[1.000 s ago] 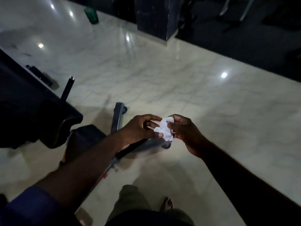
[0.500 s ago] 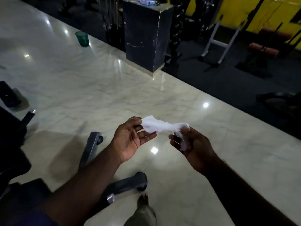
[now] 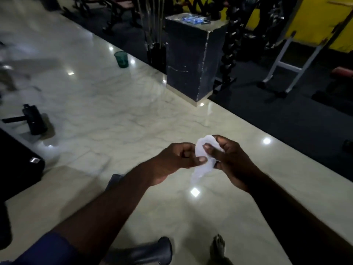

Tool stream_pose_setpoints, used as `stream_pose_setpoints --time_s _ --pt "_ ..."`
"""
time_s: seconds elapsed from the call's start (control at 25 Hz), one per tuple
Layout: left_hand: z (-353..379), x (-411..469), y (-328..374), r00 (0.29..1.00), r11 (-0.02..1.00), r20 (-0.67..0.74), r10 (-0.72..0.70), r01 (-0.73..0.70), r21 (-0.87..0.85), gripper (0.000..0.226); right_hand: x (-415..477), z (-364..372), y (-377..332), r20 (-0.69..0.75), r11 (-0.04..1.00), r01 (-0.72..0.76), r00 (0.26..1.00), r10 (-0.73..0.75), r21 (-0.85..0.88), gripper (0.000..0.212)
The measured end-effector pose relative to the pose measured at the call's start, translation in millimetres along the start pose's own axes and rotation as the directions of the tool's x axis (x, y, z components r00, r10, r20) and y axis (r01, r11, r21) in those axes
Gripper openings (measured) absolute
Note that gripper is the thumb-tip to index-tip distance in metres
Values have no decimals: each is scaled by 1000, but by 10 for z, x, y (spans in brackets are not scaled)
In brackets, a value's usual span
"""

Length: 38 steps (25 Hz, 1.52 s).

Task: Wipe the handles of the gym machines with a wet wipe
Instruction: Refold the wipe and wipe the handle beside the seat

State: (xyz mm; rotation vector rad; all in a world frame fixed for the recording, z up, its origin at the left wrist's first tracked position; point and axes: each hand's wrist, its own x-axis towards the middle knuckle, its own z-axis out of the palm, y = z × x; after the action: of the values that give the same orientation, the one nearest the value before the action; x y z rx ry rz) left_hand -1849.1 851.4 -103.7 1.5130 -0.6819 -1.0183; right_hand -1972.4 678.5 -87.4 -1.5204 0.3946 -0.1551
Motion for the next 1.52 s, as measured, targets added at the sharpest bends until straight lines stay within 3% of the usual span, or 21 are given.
stream_pose_setpoints --time_s 0.08,0.24,0.36,0.44,0.56,0.64,0.76,0.88,0.96,1.08,1.16,1.24,1.32,1.36,1.4,1.48,1.52 --pt "-13 325 25 990 1000 -139 -16 14 -20 36 487 -211 21 66 1000 9 998 -11 29 23" --pt "-106 798 165 886 971 -457 -73 -42 -237 25 1350 -608 124 198 990 -129 973 116 54 66" --pt "-269 960 278 745 960 -658 -111 -90 -264 20 1896 -638 170 329 975 -220 919 216 -24 54" --pt "-400 982 317 678 957 -718 -161 -71 -281 25 2209 -498 105 387 959 -283 885 258 7 52" --pt "-615 955 222 671 955 -701 -244 41 -293 48 2607 -99 -13 559 923 -377 784 272 81 46" --pt "-834 946 100 667 953 -698 -261 60 -298 50 2903 206 -78 620 933 -361 733 279 6 44" --pt "-1371 893 -118 511 947 -829 -227 -84 -311 35 3448 763 -31 594 957 -262 753 282 -121 25" --pt "-2008 833 -269 378 921 -896 -231 -214 -327 28 3926 1374 -4 542 960 -230 792 280 -160 27" --pt "-2352 787 -292 332 921 -912 -240 -219 -322 25 4119 1733 -45 606 970 -162 758 241 -183 32" --pt "-2989 699 -368 236 971 -958 -164 -132 -198 31 4561 2299 -187 771 958 124 624 129 -260 53" --pt "-3332 618 -381 164 996 -985 -61 80 -48 36 4856 2613 -299 850 841 419 519 87 -342 56" --pt "-3632 564 -341 121 935 -992 18 350 60 25 5153 2902 -382 882 638 670 470 34 -381 42" --pt "-3930 497 -312 111 901 -993 30 428 76 14 5456 3220 -427 908 560 758 419 -26 -333 19" --pt "-4087 480 -307 97 914 -995 15 402 52 16 5637 3403 -430 919 608 736 394 -23 -300 11" --pt "-4248 464 -294 74 947 -997 -23 321 2 18 5828 3608 -428 928 725 632 371 27 -274 8" --pt "-4487 455 -264 -8 986 -988 -152 68 -152 18 6084 4009 -439 940 937 209 257 223 -280 10" --pt "-4560 481 -246 -57 971 -971 -231 -80 -226 19 6160 4188 -431 938 951 26 177 298 -308 13"
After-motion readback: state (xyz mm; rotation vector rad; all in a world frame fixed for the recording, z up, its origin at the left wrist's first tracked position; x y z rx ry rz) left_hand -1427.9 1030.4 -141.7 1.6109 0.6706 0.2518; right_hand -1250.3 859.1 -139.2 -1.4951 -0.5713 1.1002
